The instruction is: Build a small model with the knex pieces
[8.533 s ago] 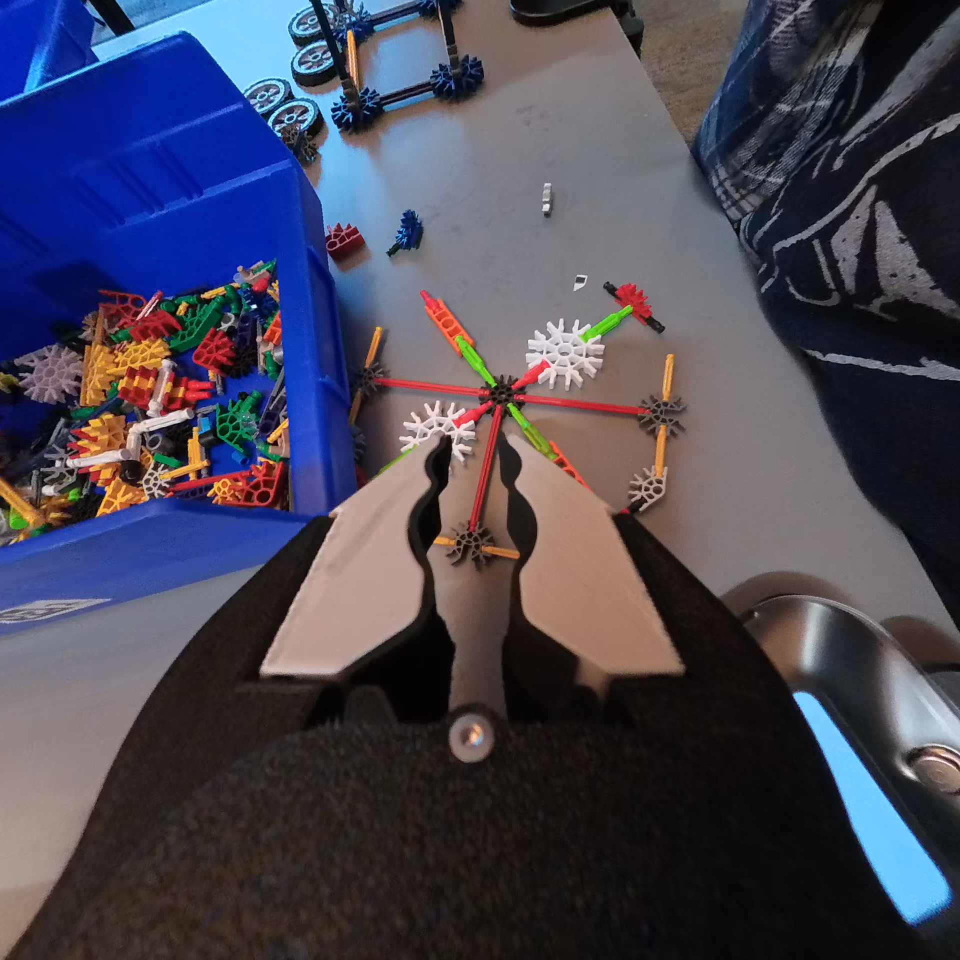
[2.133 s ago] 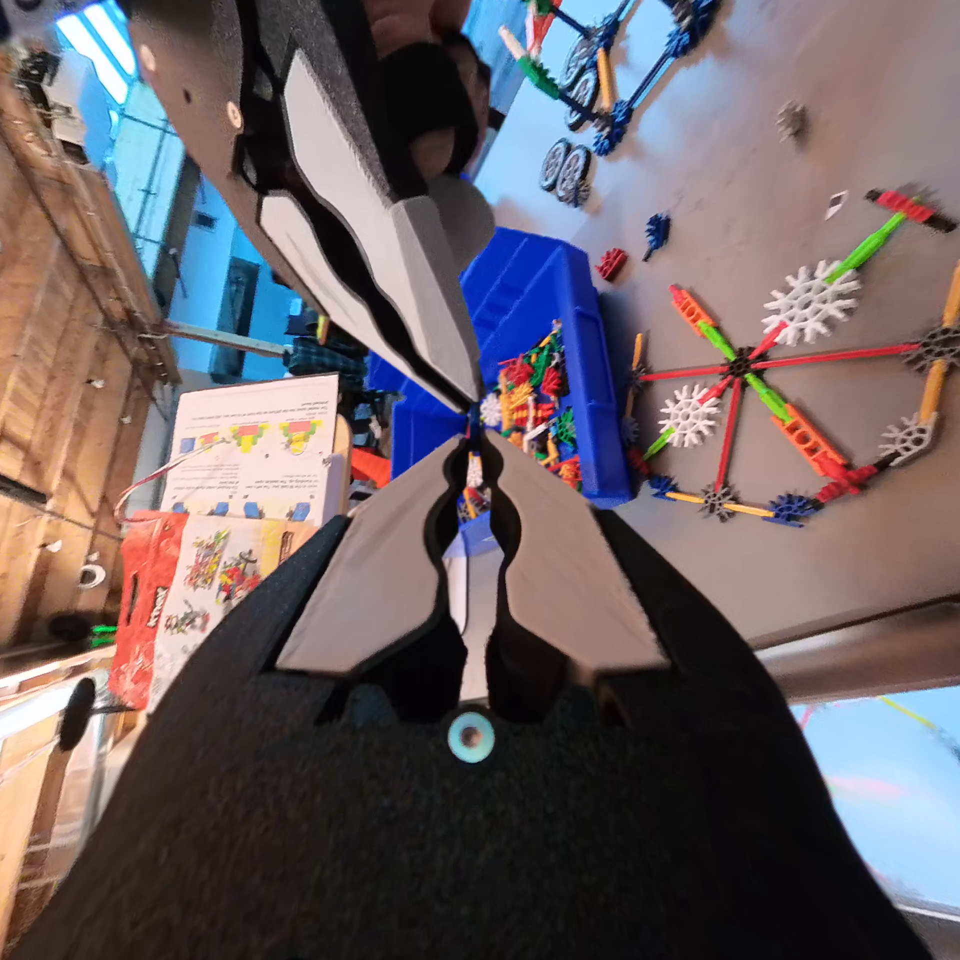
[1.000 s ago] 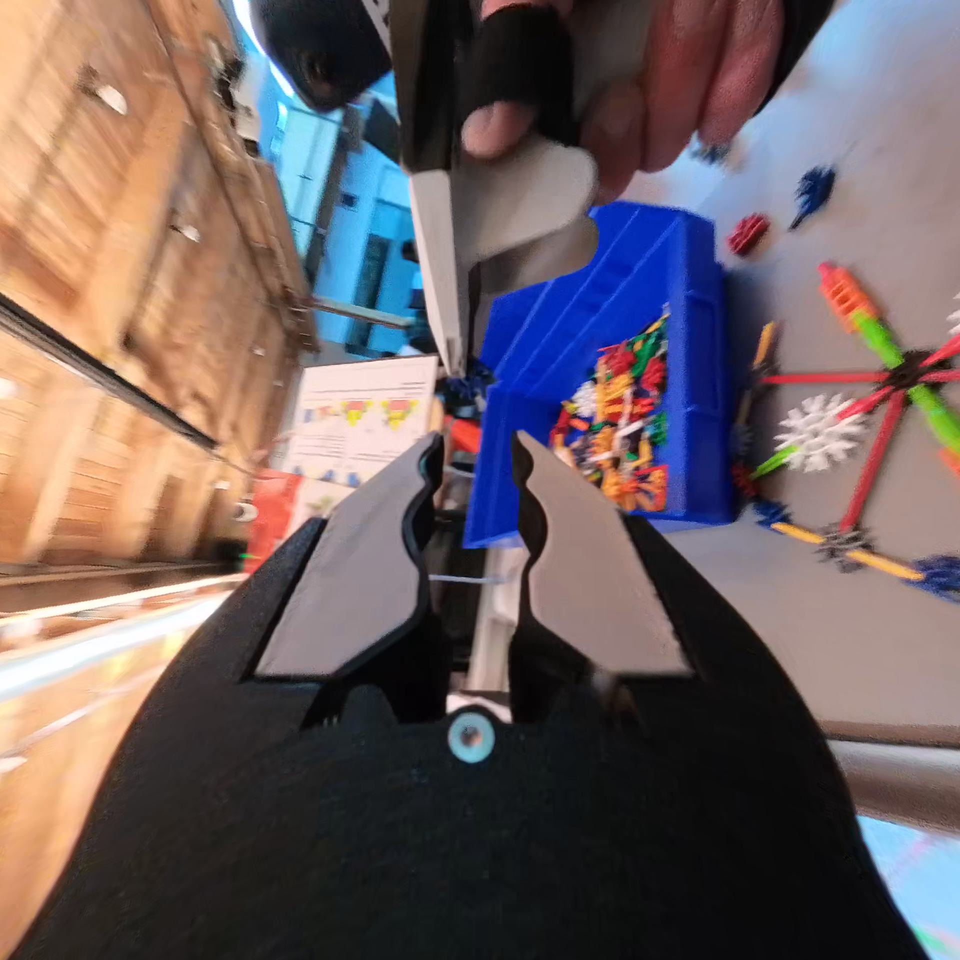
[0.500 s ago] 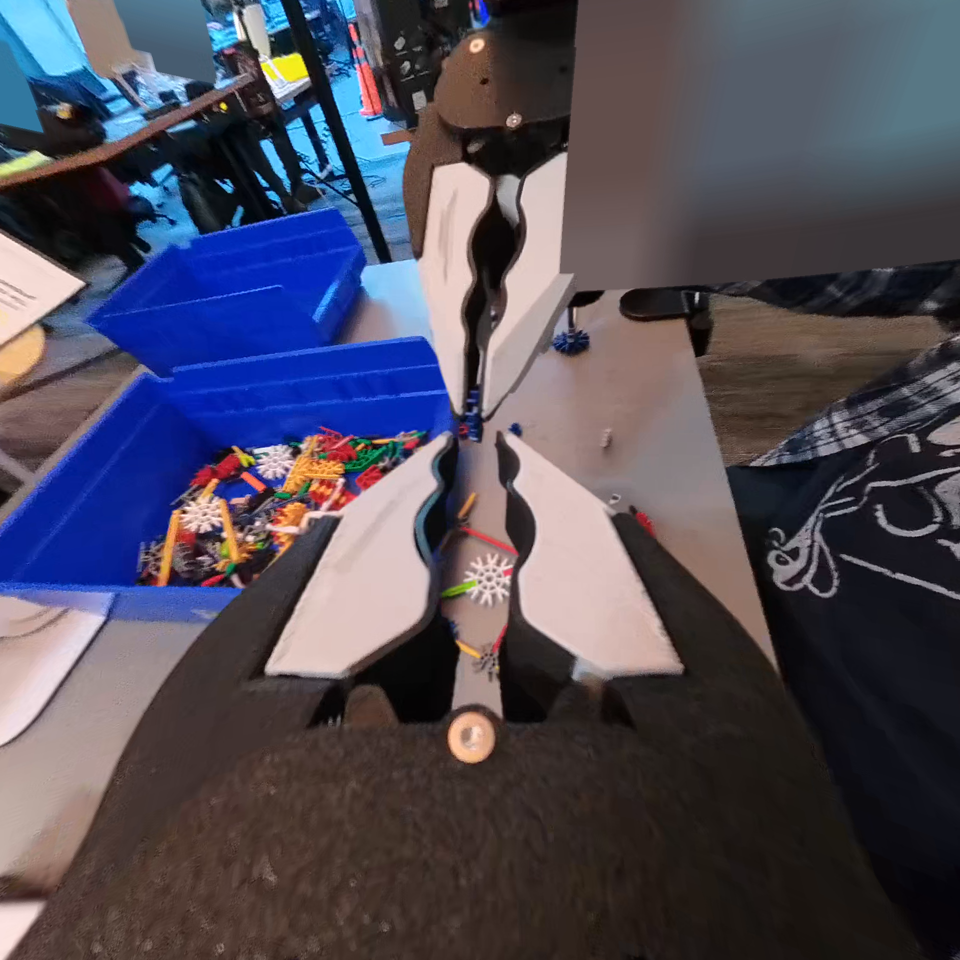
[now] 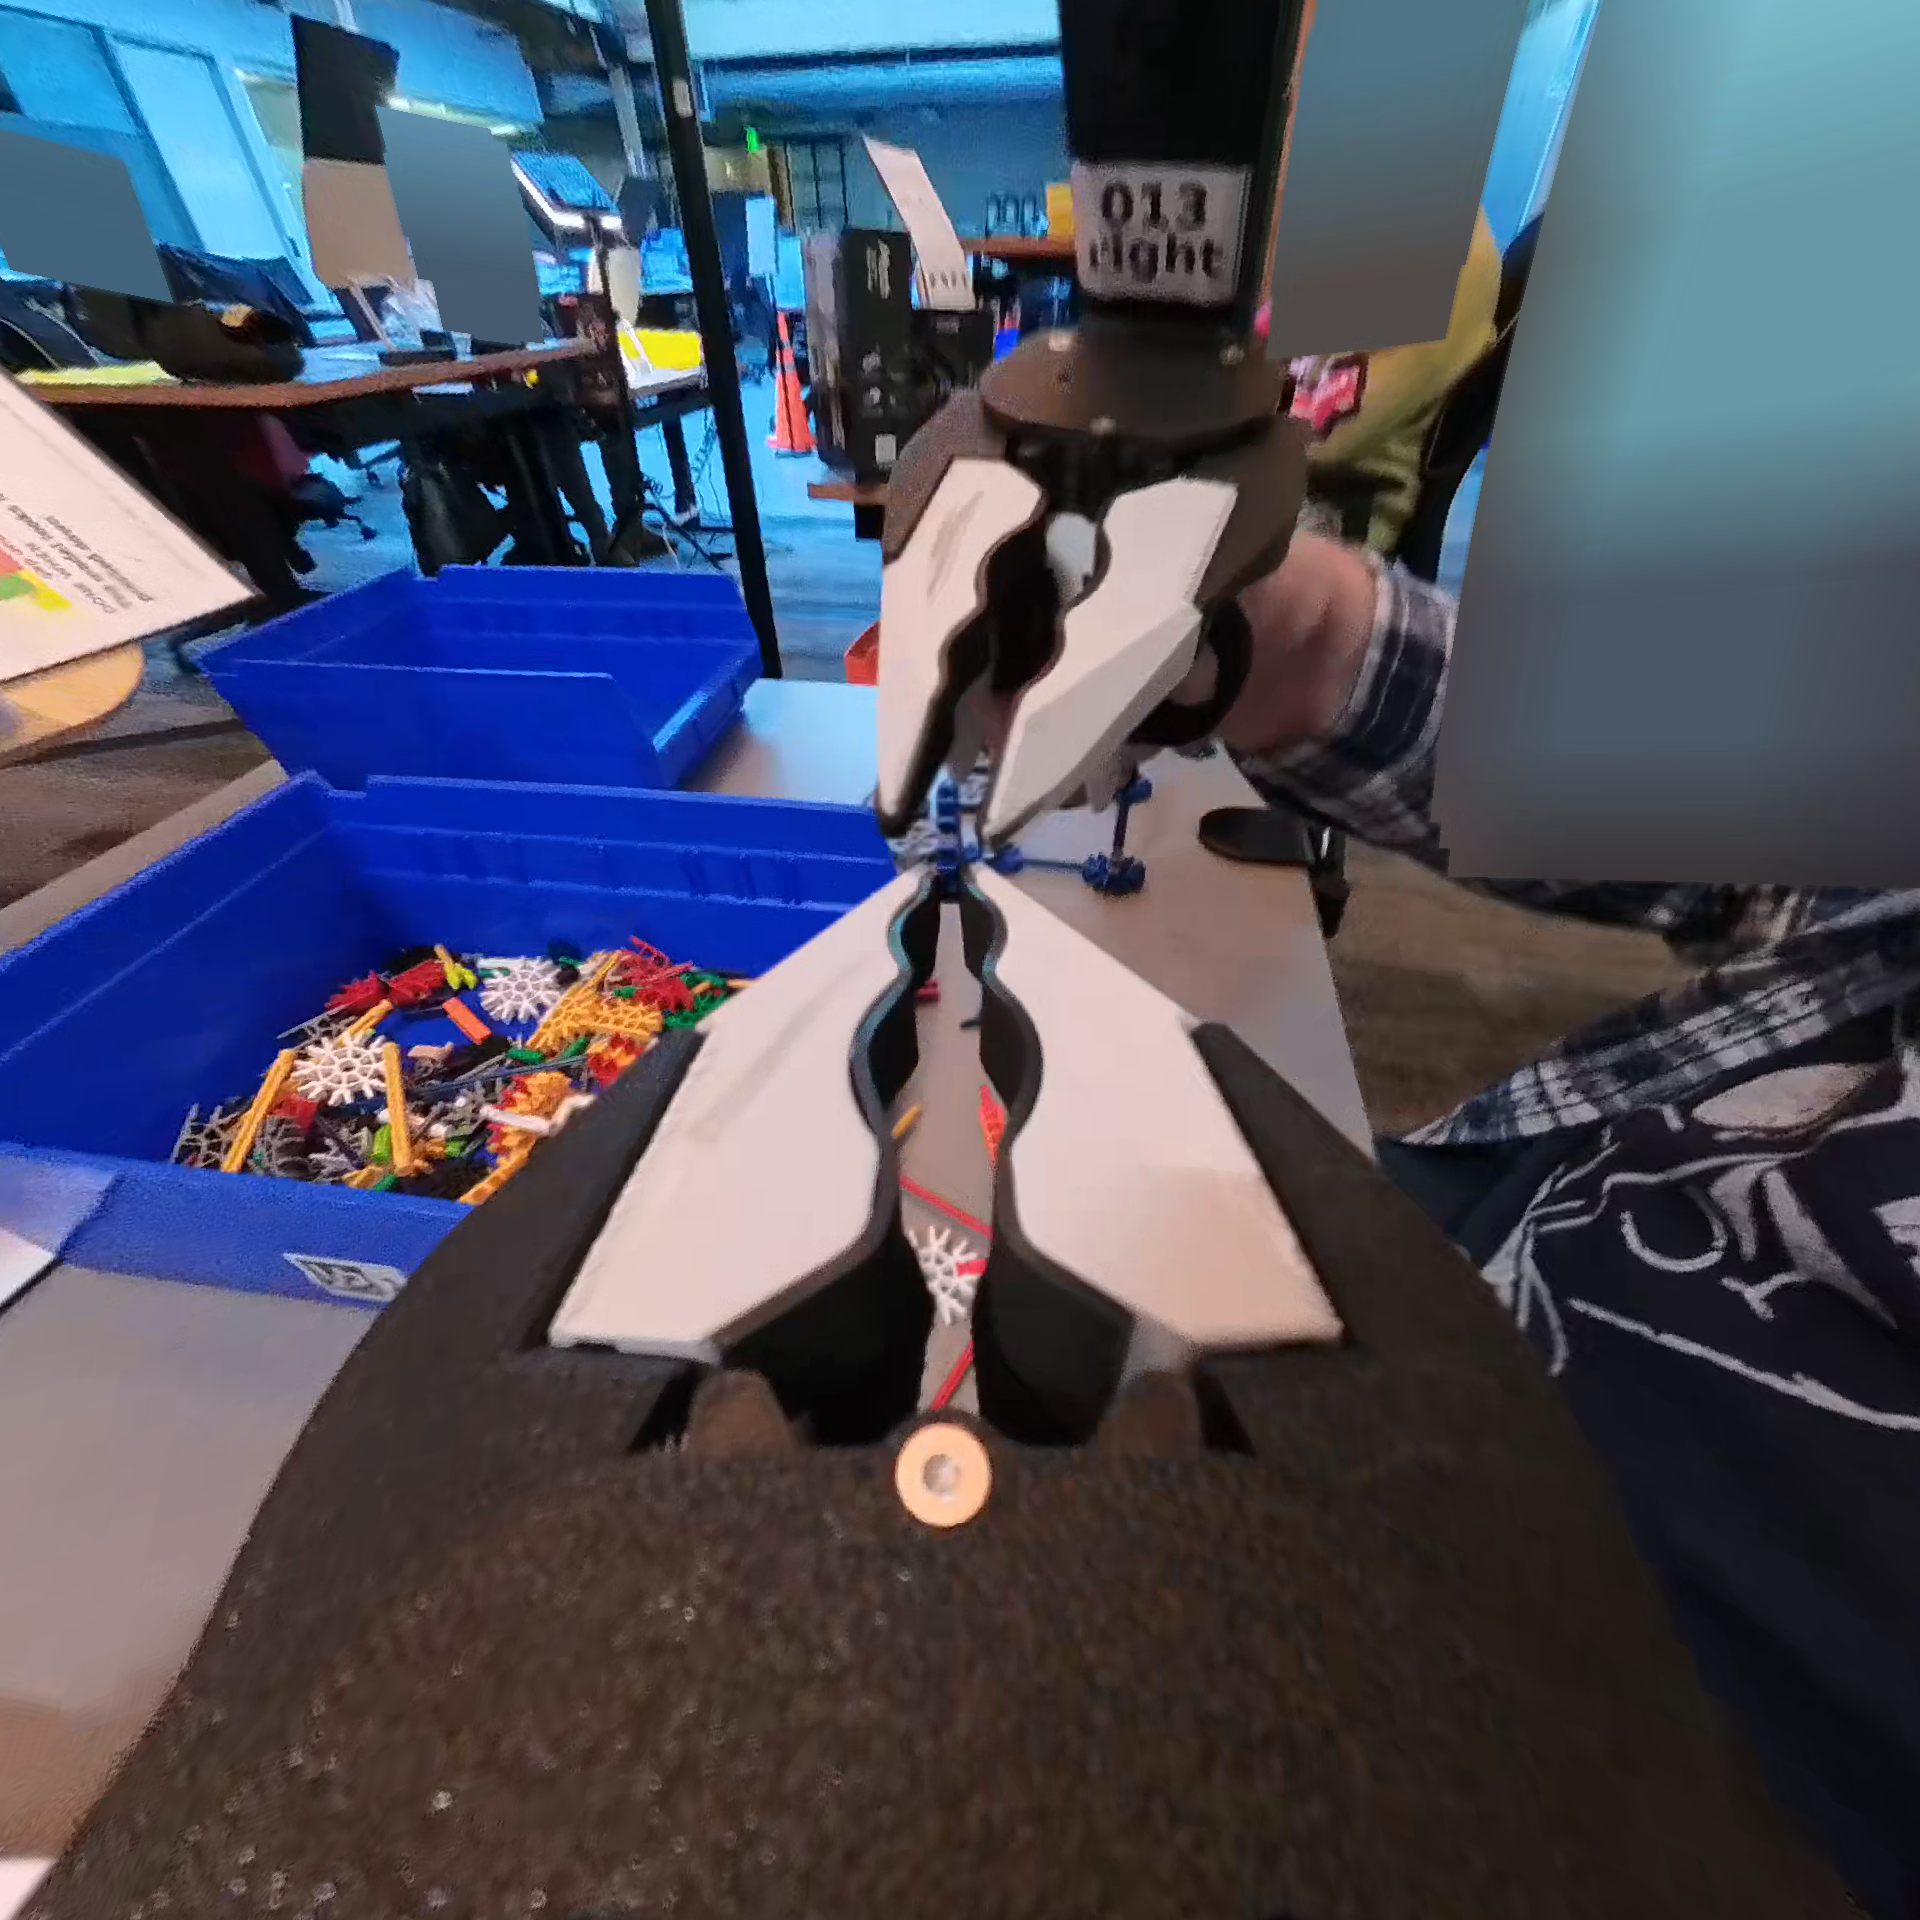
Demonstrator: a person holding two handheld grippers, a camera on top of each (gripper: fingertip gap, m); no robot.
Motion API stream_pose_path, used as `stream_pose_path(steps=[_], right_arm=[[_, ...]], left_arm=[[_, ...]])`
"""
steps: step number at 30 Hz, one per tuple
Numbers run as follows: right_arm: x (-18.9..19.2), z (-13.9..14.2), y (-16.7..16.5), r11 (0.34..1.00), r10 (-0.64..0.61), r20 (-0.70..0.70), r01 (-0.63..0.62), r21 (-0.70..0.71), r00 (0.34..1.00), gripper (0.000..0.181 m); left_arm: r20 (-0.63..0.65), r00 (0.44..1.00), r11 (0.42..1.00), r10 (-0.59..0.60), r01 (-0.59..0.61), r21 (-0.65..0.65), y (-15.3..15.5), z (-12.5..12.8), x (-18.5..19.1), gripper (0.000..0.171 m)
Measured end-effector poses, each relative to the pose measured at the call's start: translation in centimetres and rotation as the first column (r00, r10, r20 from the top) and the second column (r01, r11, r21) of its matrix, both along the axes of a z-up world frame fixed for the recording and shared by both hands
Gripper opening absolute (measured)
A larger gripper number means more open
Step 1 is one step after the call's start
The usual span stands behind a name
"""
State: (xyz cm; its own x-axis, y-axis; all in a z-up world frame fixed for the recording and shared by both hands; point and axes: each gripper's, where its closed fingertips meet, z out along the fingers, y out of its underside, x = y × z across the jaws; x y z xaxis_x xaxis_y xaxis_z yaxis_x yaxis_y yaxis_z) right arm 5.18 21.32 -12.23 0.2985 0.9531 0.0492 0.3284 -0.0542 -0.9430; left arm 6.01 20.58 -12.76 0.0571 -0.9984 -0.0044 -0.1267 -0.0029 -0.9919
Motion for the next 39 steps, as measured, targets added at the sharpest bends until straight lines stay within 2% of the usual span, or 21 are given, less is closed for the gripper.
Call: stream_pose_path(steps=[4,8,15,20,23,27,35,39], right_arm=[[-0.4,0.6,0.2,0.999,-0.018,-0.127,0.011,-0.053,0.992,0.013],[-0.9,0.2,0.0,0.996,-0.020,-0.178,0.005,-0.085,0.984,0.005],[-0.7,0.8,-0.6,0.993,-0.001,-0.254,-0.029,-0.116,0.967,0.003],[-0.4,0.6,-0.9,0.995,0.010,-0.203,-0.030,-0.098,0.979,0.002],[0.1,0.5,-0.9,0.993,0.009,-0.173,-0.029,-0.111,0.985,0.002],[0.5,-0.8,-1.4,0.988,0.036,-0.064,-0.045,-0.145,0.997,0.002],[1.2,-4.2,-3.7,0.975,0.057,0.117,-0.030,-0.222,0.991,0.002],[1.4,-4.4,-3.8,0.978,0.001,0.083,0.016,-0.210,0.997,0.004]], left_arm=[[0.074,0.997,0.999,0.008,-0.006,-0.038,0.2,1.0,-0.8,0.002],[0.130,0.991,0.997,0.005,0.006,-0.083,0.1,1.3,-0.9,0.002],[0.190,0.981,0.991,-0.028,0.053,-0.126,-0.4,1.7,-0.6,0.002],[0.167,0.985,0.991,-0.037,0.058,-0.119,-0.6,1.5,-0.4,0.003],[0.142,0.989,0.994,-0.032,0.046,-0.102,-0.5,1.4,-0.5,0.013],[0.103,0.994,0.995,-0.041,0.050,-0.084,-0.7,1.2,-0.3,0.009],[-0.090,0.990,0.991,-0.113,0.105,-0.084,-3.3,-3.0,0.8,0.003],[-0.032,0.996,0.980,-0.086,0.079,-0.182,-3.5,-3.1,1.0,0.002]])
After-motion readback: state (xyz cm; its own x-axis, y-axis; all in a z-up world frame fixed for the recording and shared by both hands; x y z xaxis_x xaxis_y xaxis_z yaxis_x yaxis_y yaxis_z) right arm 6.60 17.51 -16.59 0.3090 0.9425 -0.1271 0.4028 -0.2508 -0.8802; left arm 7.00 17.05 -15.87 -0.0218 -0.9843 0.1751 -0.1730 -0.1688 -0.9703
